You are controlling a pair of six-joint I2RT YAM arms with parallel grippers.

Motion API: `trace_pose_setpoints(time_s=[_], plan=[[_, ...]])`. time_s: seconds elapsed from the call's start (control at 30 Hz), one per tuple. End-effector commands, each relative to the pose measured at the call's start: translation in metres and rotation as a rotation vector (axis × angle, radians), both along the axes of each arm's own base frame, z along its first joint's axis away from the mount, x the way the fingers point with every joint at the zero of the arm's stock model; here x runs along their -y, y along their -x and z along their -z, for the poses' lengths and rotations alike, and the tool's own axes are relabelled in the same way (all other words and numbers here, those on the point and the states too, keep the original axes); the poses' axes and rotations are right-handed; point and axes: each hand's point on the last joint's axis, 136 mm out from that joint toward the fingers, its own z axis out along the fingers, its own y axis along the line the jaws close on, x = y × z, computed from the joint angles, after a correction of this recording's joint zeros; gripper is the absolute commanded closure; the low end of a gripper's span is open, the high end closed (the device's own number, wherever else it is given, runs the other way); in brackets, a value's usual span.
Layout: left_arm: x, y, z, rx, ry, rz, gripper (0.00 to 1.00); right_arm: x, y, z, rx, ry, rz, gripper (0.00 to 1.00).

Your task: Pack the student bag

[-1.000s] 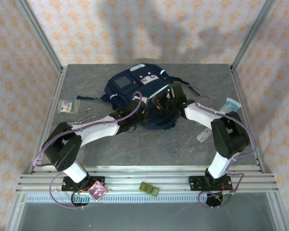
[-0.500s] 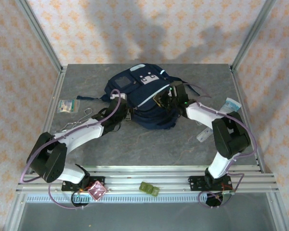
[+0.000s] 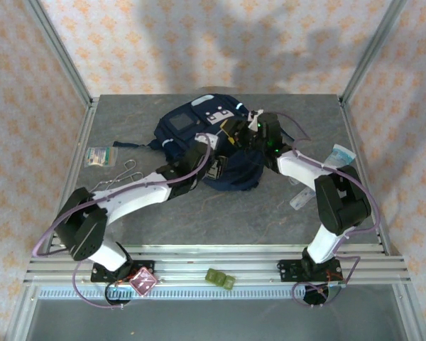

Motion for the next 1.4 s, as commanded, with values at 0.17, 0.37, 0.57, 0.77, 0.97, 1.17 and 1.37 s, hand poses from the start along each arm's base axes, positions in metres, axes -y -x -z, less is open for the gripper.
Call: trace_pose_setpoints(time_s=[0.17,0.37,0.57,0.77,0.97,1.17,1.37], plan=[[-0.015,-0.059,0.003,0.053,-0.197,-0.128,0.86,0.005,0.023,-0.055,0.156,-0.064,-0.042,0.57],[-0.021,-0.063,-0.019,0.065,-0.131,-0.125,1.0,0.078,0.038,-0.011,0.013,0.353,0.176,0.5],[-0.023,-0.068,-0.03,0.036,-0.078,-0.116,1.0,0.212,0.087,0.03,-0.229,0.645,0.58,0.25],[-0.018,-0.07,-0.038,0.032,-0.02,-0.098,1.0,0.272,0.142,0.06,-0.439,0.806,0.751,0.16],[-0.015,-0.069,-0.048,0.039,0.026,-0.075,1.0,0.262,0.169,0.117,-0.553,0.775,0.673,0.15],[-0.018,-0.069,-0.051,0.034,0.042,-0.076,1.0,0.261,0.186,0.159,-0.634,0.779,0.66,0.17],[-0.02,-0.069,-0.047,0.026,0.05,-0.084,1.0,0.264,0.189,0.184,-0.694,0.847,0.635,0.23]])
